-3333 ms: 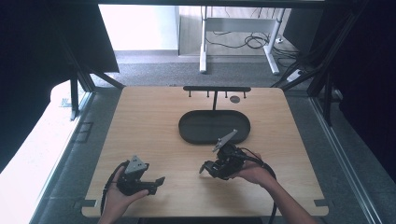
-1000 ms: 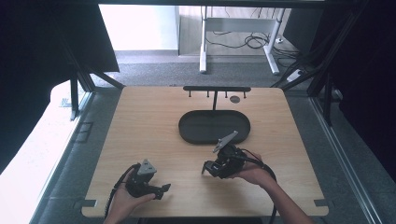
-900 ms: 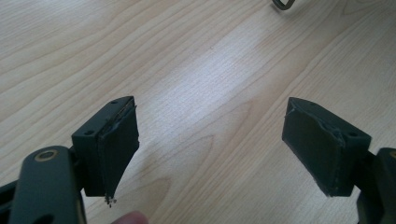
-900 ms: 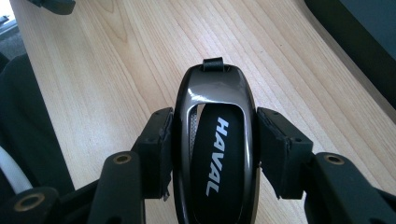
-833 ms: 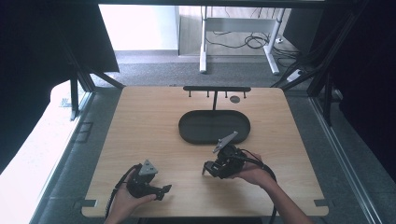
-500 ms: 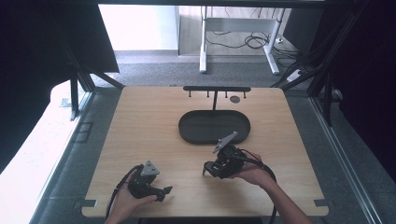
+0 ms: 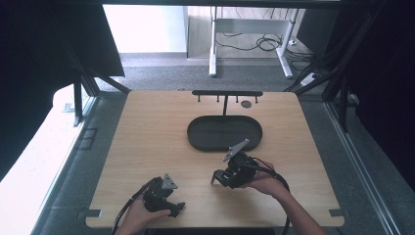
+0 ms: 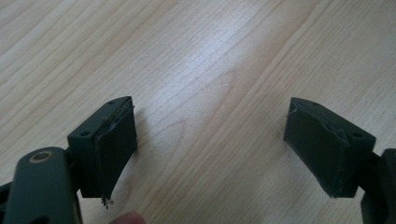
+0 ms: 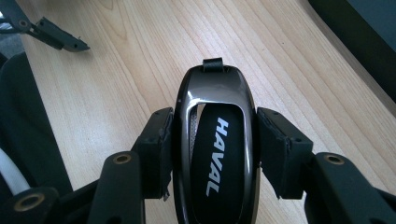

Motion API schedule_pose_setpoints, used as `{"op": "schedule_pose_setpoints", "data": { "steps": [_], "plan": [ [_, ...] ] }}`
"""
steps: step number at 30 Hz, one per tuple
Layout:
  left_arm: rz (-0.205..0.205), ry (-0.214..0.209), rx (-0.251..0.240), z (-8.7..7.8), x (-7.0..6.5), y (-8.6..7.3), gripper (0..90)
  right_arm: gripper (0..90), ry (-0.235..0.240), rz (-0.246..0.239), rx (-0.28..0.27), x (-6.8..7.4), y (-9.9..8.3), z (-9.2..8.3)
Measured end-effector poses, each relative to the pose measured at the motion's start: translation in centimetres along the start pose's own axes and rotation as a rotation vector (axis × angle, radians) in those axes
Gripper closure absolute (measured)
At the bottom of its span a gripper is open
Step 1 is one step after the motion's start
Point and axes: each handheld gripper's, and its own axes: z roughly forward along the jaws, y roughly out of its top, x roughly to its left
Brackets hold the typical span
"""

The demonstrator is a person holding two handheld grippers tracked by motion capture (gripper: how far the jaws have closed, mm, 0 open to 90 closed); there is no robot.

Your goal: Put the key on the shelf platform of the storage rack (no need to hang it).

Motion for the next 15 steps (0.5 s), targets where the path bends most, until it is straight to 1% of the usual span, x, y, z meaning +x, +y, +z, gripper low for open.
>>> {"op": "schedule_pose_setpoints", "data": {
  "steps": [1, 3, 6, 7, 10, 15],
  "plan": [
    [0.0, -0.004, -0.006, -0.06, -0.03, -0.01, 17.3, 49.5, 0.001, 0.002, 0.0, -0.01, -0.02, -0.01],
    [0.0, 0.002, -0.011, -0.26, 0.07, 0.0, 17.3, 49.5, -0.002, 0.005, -0.002, -0.06, -0.05, -0.05],
    [-0.017, 0.012, -0.023, -0.49, 0.3, -0.05, 17.3, 49.6, -0.007, 0.016, -0.009, -0.44, -0.02, -0.16],
    [-0.017, 0.015, -0.027, -0.58, 0.42, -0.07, 17.3, 49.6, -0.007, 0.02, -0.01, -0.56, 0.01, -0.21],
    [-0.032, 0.022, -0.036, -0.8, 0.67, -0.1, 17.4, 49.6, -0.009, 0.023, -0.013, -0.78, 0.16, -0.35],
    [-0.044, 0.02, -0.047, -0.96, 0.78, -0.13, 17.4, 49.7, 0.0, 0.024, -0.014, -0.96, 0.72, -0.52]
  ]
}}
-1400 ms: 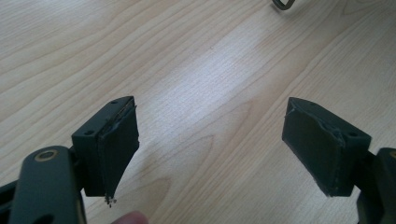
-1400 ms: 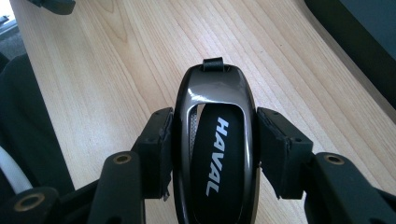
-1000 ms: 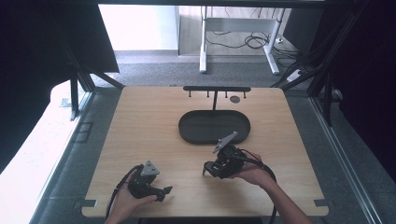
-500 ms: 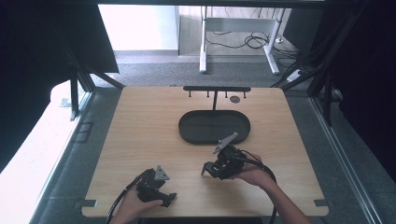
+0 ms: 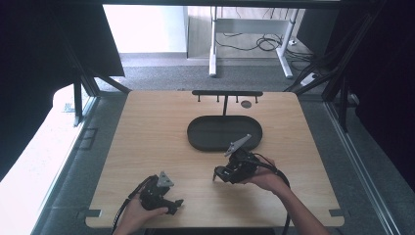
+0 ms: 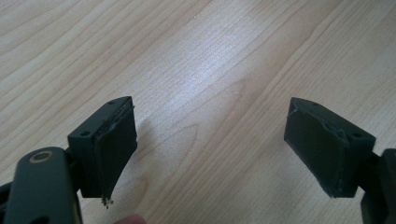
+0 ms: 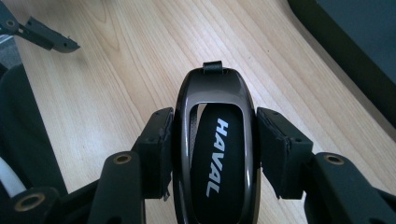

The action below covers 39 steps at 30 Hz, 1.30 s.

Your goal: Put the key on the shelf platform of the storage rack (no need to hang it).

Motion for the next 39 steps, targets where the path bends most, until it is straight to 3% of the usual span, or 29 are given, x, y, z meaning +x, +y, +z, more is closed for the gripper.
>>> {"op": "schedule_pose_setpoints", "data": {
  "steps": [13, 39],
  "plan": [
    [-0.013, -0.004, -0.007, -0.1, 0.2, 0.0, 17.4, 49.7, -0.016, 0.002, -0.007, -1.3, 1.9, -0.5],
    [-0.064, -0.118, -0.059, -1.3, 0.2, 0.3, 20.9, 49.7, -0.049, 0.047, -0.034, -6.1, 6.5, -1.1]
  ]
}}
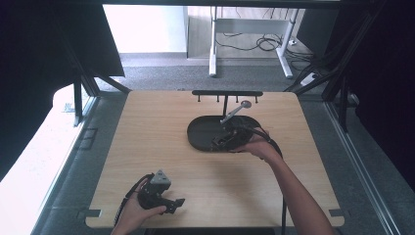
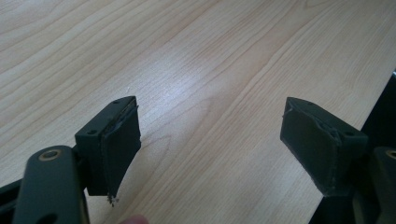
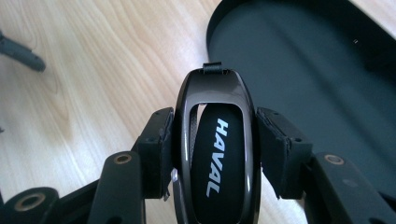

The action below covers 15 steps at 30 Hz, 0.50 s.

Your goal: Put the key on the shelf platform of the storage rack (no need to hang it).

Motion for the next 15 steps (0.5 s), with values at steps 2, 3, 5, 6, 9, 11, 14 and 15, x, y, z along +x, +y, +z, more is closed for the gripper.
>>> {"op": "schedule_pose_setpoints", "data": {
  "steps": [2, 3, 5, 6, 9, 11, 14, 15],
  "plan": [
    [0.0, -0.004, 0.001, 0.0, 0.0, 0.0, 21.0, 49.7, 0.0, 0.004, -0.006, -0.3, 0.3, 0.0],
    [0.0, -0.006, 0.0, 0.0, 0.0, 0.0, 21.0, 49.7, 0.0, 0.008, -0.006, -0.5, 0.4, 0.0],
    [0.003, -0.006, -0.001, -0.1, -0.1, 0.0, 21.1, 49.7, -0.007, 0.012, -0.004, -0.8, 0.6, 0.1],
    [0.006, -0.006, -0.002, -0.1, -0.1, 0.0, 21.2, 49.7, -0.008, 0.014, -0.004, -1.0, 0.7, 0.1],
    [0.008, -0.012, -0.007, -0.2, -0.2, 0.1, 21.5, 49.7, -0.012, 0.016, -0.007, -1.4, 0.9, 0.3],
    [0.009, -0.016, -0.007, -0.2, -0.2, 0.1, 21.7, 49.7, -0.012, 0.019, -0.01, -1.6, 1.0, 0.3],
    [0.01, -0.019, -0.006, -0.2, -0.2, 0.1, 22.1, 49.7, -0.015, 0.03, -0.023, -2.0, 1.3, 0.3],
    [0.011, -0.02, -0.005, -0.2, -0.2, 0.1, 22.1, 49.7, -0.011, 0.034, -0.026, -2.2, 1.3, 0.3]
  ]
}}
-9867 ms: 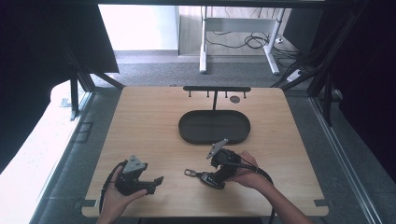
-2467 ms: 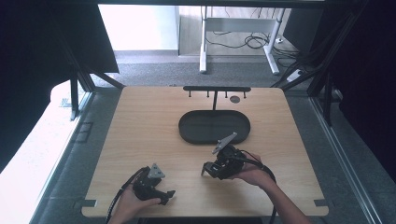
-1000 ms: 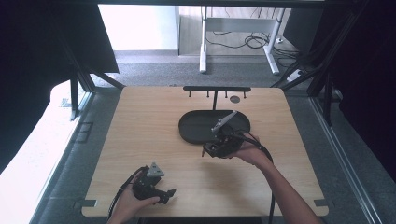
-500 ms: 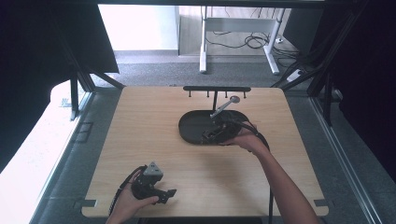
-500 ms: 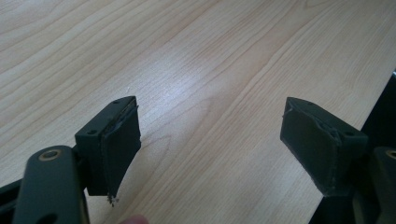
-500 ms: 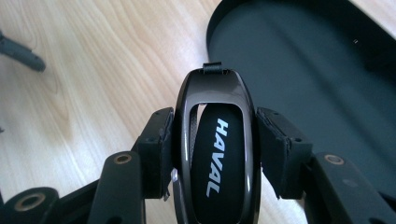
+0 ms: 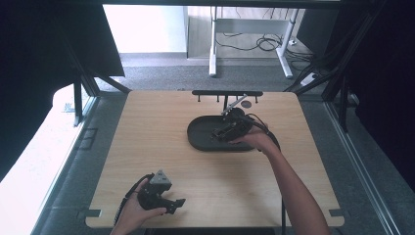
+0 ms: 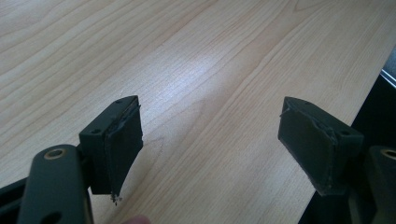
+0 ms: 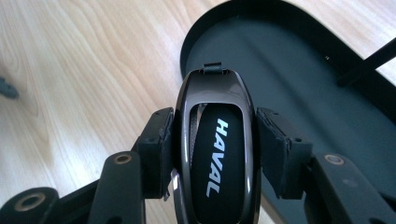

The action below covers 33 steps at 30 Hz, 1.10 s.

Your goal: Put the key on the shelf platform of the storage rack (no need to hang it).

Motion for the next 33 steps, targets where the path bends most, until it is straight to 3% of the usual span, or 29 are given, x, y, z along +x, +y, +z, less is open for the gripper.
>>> {"op": "schedule_pose_setpoints", "data": {
  "steps": [8, 16, 22, 33],
  "plan": [
    [0.003, -0.001, -0.001, 0.0, 0.0, 0.0, 21.9, 49.7, -0.037, 0.026, 0.003, -1.6, 0.2, 0.7],
    [0.005, 0.003, -0.002, 0.0, 0.2, -0.1, 21.8, 49.7, -0.07, 0.053, 0.023, -3.2, 0.0, 2.4],
    [0.004, 0.011, 0.002, 0.0, 0.2, -0.1, 21.4, 49.7, -0.108, 0.035, 0.065, -3.5, -0.6, 4.4],
    [-0.006, 0.026, 0.006, 0.0, 0.3, -0.1, 20.6, 49.6, -0.153, 0.015, 0.098, -4.3, -1.2, 5.8]
  ]
}}
